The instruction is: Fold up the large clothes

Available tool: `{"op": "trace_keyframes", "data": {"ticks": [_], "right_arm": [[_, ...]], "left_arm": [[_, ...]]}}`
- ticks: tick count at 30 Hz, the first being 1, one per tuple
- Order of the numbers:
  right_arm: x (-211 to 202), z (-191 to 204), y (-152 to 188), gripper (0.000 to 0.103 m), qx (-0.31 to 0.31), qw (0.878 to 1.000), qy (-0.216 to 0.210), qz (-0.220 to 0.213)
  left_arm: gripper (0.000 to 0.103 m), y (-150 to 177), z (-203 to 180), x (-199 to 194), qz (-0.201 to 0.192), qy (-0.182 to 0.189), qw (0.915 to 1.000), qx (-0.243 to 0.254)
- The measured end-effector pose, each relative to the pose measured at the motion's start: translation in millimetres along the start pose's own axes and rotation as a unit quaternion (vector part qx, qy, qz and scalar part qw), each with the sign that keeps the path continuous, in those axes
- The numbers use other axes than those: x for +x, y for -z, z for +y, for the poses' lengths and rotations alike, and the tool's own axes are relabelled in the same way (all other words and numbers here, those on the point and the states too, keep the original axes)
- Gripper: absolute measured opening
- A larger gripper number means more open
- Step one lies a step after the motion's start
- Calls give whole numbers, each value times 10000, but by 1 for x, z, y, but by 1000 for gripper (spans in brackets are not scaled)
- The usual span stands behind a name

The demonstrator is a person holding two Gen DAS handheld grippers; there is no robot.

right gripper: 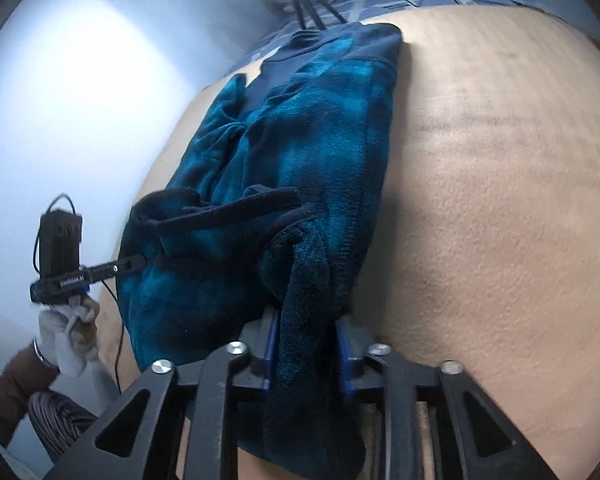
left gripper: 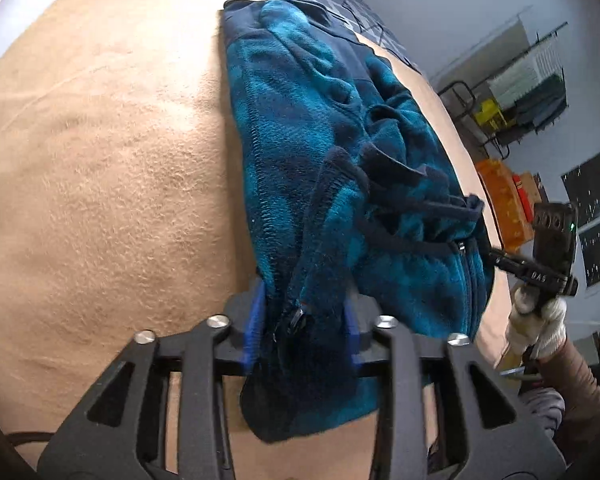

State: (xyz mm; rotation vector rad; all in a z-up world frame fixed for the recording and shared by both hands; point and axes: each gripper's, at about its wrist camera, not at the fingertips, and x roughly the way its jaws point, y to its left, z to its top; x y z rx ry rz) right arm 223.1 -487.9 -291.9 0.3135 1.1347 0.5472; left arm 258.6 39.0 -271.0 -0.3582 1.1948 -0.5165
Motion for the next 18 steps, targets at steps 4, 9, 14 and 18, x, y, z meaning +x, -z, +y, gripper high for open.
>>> {"op": "trace_keyframes", "data": {"ticks": [4, 9, 14, 18], "right_arm": [[-36, 12, -13, 38, -426, 9978, 157, -479], [-44, 15, -59, 34, -568, 9927, 257, -1035], [8, 15, -115, 32, -946, 9871, 750, -1050], [38, 13, -143, 32, -1017, 9846, 919, -1088]], "left_arm": [[42, -15, -6, -27, -328, 249, 9989, 224], [42, -76, -8, -28, -702, -185, 9961, 500], [42, -141, 14, 15, -861, -554, 9943, 314], [42, -171, 17, 54, -837, -711, 9932, 393]]}}
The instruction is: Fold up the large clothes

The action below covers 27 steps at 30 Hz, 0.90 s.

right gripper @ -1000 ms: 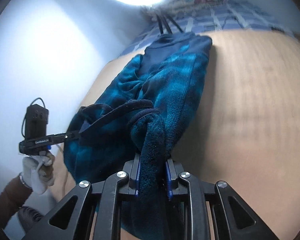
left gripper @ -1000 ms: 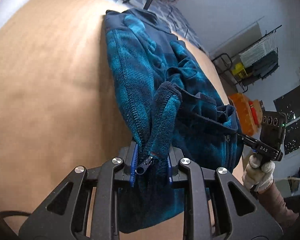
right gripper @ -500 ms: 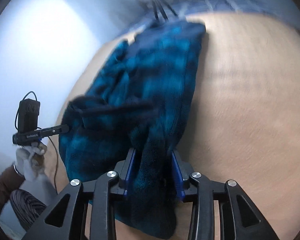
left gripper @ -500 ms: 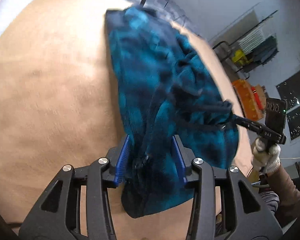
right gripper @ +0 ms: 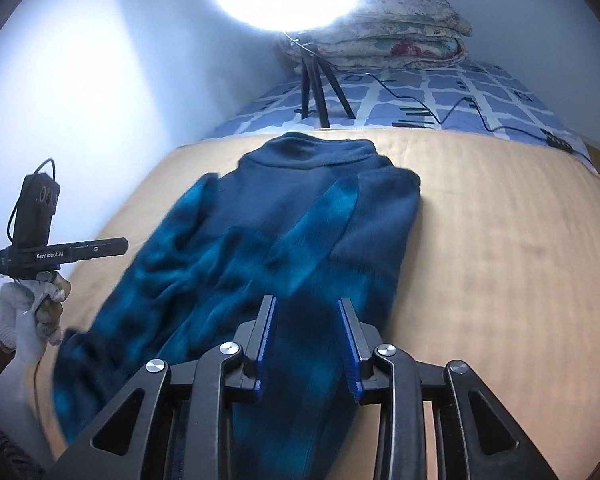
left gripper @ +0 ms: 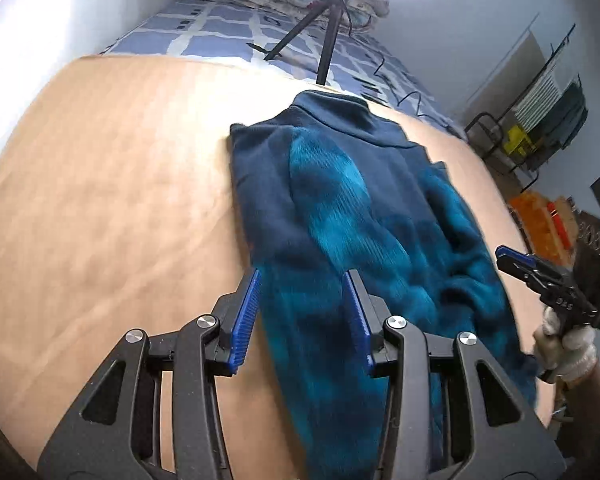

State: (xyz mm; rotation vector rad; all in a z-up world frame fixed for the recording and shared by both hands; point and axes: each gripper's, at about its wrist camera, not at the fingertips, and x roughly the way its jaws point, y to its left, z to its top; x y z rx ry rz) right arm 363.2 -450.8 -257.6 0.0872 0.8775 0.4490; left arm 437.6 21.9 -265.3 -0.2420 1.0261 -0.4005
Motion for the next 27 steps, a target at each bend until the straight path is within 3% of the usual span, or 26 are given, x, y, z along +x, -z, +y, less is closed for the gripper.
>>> {"op": "trace_keyframes", "data": {"ticks": [5, 10, 12, 14, 15, 16, 17, 20, 24, 27], "right_arm": [[41, -3, -15, 32, -202, 9993, 132, 273], [68, -5, -13, 29, -381, 9974, 235, 562], [69, -4, -14, 29, -436, 9970, 214, 594], [62, -9, -22, 35, -413, 9975, -10, 579], [56, -14, -26, 46, -332, 9983, -158, 445], [47, -24, -30, 58, -176, 9993, -255, 200], [42, -32, -34, 62, -42, 9996, -290, 28], [36, -75, -46, 62, 764, 9952, -452, -409], [60, -120, -48, 62, 1639, 9845, -490, -380], [78, -135, -48, 62, 1945, 9787, -546, -352]], "left_arm": [[42, -9, -7, 48, 238, -221, 9991, 254], [45, -8, -16, 59, 213, -358, 9969, 665], [46, -12, -12, 54, 276, -204, 9975, 621], [56, -22, -2, 43, 115, 51, 9993, 356], [69, -28, 6, 37, -41, 75, 9998, 202], [74, -34, 14, 32, -173, 56, 9998, 45], [74, -41, 23, 31, -262, 56, 9996, -122], [74, -61, 49, 43, -209, 77, 9974, -683], [74, -74, 63, 68, 26, 313, 9941, -1043], [74, -82, 60, 80, 0, 316, 9943, -1014]]}}
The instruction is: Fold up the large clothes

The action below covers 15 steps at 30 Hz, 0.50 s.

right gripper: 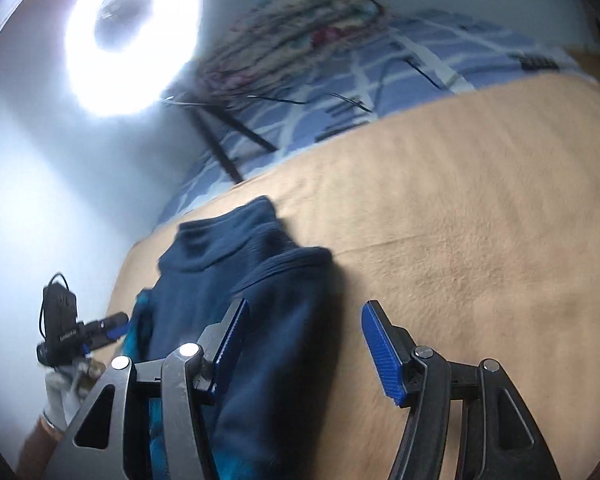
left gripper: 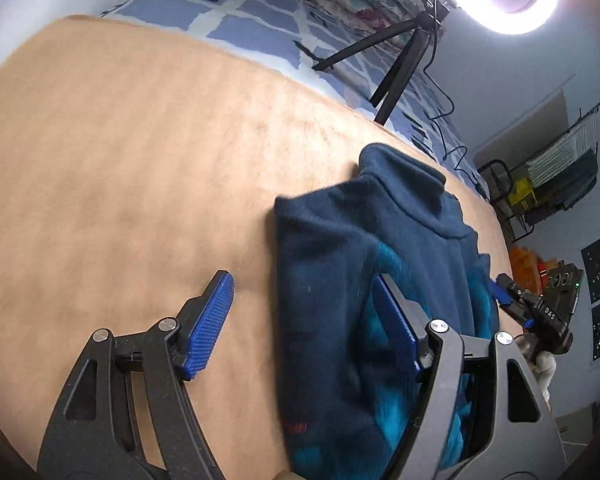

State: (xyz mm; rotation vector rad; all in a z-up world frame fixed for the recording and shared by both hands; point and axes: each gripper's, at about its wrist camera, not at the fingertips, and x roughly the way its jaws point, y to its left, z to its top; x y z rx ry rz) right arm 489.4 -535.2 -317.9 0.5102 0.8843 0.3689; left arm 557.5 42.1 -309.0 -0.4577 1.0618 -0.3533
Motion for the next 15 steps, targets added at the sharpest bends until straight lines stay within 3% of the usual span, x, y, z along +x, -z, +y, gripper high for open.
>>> {"op": "trace_keyframes", "data": {"ticks": [6, 8, 9, 12, 15], "right_arm": [[29, 14, -8, 62, -254, 9994, 34, 221], [36, 22, -9, 48, -391, 9987, 158, 281], [40, 26, -10, 33, -481, 9981, 199, 341], [46, 42, -7, 12, -845, 9943, 479, 444], [39, 58, -6, 9, -1115, 9907, 693, 346]], "left_arm": [[73, -5, -27, 24, -41, -402, 9976, 566], [53, -2, -38, 29, -43, -514, 9950, 852], [32, 0, -43, 34, 37, -525, 9943, 927], [14, 6, -56, 32, -41, -602, 9918, 1131], [11, 8, -63, 19, -195, -528, 9917, 1155]]}}
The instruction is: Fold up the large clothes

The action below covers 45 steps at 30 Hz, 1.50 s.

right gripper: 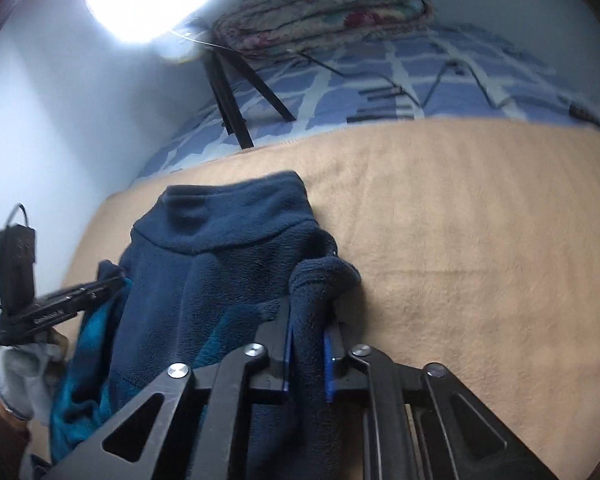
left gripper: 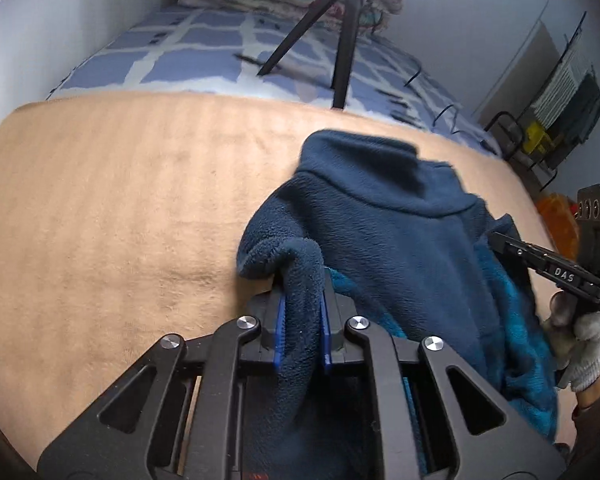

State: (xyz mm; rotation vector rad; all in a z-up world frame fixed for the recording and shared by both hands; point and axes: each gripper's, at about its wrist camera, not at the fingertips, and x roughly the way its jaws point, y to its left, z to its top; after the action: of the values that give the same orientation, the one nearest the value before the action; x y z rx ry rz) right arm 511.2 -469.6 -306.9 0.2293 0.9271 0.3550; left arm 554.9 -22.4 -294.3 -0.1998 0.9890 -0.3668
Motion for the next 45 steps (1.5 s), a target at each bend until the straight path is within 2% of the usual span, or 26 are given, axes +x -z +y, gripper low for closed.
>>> {"op": "trace_keyframes", "data": {"ticks": [5, 10, 15, 19, 25, 33, 39, 45], "right_arm": [[-36, 14, -5, 7, -203, 9991, 22, -376], [-75, 33, -9, 7, -505, 9968, 16, -618], [-122, 53, -1, 7, -683, 9945, -85, -786], [-157, 67, 17, 7, -735, 9932, -215, -877], [-213, 89, 63, 7, -924, 9906, -338, -948], [-274, 100, 144, 7, -1041, 9888, -406, -991], [-287, 115, 215, 7, -1313, 9872, -296, -855], [-282, 114, 278, 8, -1257, 9893, -121, -732]], "left_arm": [[10, -2, -8, -37, -280, 276, 9992, -78], [9, -1, -21, -79, -513, 390, 9979, -56], [9, 16, -43, -128, -702, 417, 9964, 244], [9, 41, -56, -165, -811, 506, 9950, 289], [9, 89, -78, -209, -881, 495, 9935, 522], [9, 164, -88, -252, -974, 538, 9921, 575], [9, 227, -79, -259, -787, 499, 9944, 498], [10, 288, -62, -263, -561, 463, 9965, 401]]}}
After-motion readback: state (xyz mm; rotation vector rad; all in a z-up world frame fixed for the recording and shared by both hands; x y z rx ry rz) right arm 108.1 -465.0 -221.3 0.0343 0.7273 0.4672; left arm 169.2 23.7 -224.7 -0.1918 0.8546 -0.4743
